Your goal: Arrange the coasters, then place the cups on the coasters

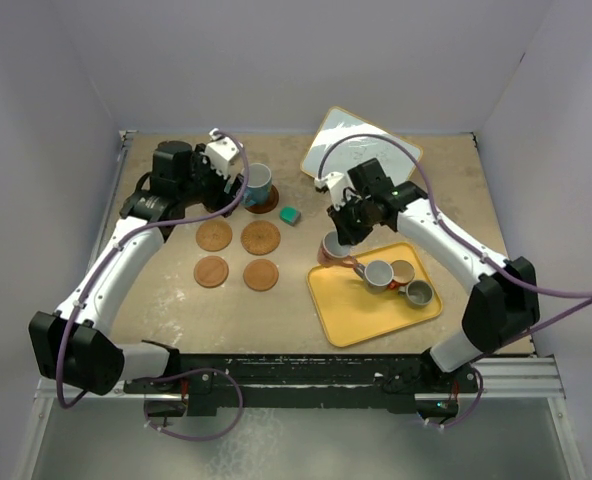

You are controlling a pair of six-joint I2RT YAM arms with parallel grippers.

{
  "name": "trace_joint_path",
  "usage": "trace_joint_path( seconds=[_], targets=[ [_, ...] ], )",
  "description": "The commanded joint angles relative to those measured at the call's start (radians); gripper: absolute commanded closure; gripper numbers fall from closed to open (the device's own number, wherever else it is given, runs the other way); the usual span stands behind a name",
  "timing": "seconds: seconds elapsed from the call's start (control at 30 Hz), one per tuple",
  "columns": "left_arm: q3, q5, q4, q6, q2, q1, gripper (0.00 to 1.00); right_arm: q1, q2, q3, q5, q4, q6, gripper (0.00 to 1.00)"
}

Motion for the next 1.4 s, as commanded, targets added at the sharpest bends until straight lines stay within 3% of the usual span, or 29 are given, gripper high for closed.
trace_joint_path(
  seconds=[0.0,0.17,0.47,0.73,1.1,1.37],
  targets=[
    [0.03,-0.026,0.103,-0.14,0.012,-0.076,0.26,0.002,-0.069,0.103,0.122,0.114,0.175,1.0],
    [0.082,-0.121,0.15,-0.247,0.059,-0.213,0.26,0.003,-0.066,0.138,0.224,0.257,0.348,1.0],
    [0.198,-0.072,0.221,-0.491,0.164,-0.261,0.26,0.022,-0.037,0.219,0.502,0.37,0.56,1.0],
    [0.29,-0.103,0.265,-0.603,0.269,-0.321,0.21,0.034,-0.016,0.267,0.664,0.344,0.667,1.0],
    [0.406,-0.187,0.261,-0.65,0.409,-0.371,0.21,0.082,-0.015,0.276,0.749,0.312,0.73,1.0],
    [0.458,-0.233,0.215,-0.65,0.466,-0.385,0.4,0.114,-0.023,0.28,0.77,0.305,0.742,1.0]
  ],
)
